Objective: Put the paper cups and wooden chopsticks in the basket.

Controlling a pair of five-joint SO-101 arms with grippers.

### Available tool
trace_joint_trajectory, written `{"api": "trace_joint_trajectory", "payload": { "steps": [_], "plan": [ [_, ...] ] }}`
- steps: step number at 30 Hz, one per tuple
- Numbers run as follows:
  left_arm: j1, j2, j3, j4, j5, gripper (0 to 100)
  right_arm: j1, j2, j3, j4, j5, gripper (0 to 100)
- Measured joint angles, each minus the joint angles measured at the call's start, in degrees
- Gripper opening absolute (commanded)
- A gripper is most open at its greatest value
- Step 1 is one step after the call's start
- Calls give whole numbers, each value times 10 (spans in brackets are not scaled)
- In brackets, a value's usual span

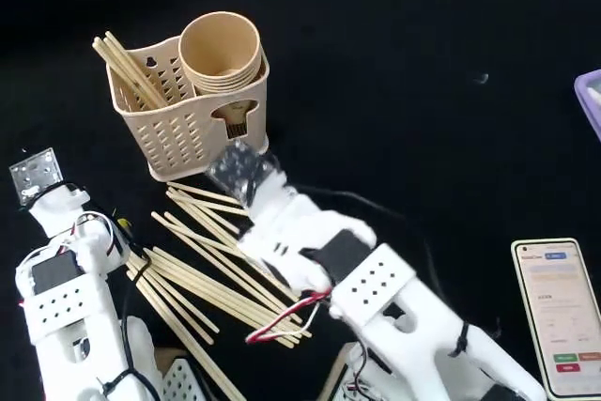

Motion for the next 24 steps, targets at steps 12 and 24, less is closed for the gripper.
{"api": "trace_joint_trajectory", "payload": {
  "steps": [12,24],
  "plan": [
    [0,0,0,0,0,216,0,168,34,-69,7,273],
    [0,0,0,0,0,216,3,304,-33,-69,12,120]
  ]
}}
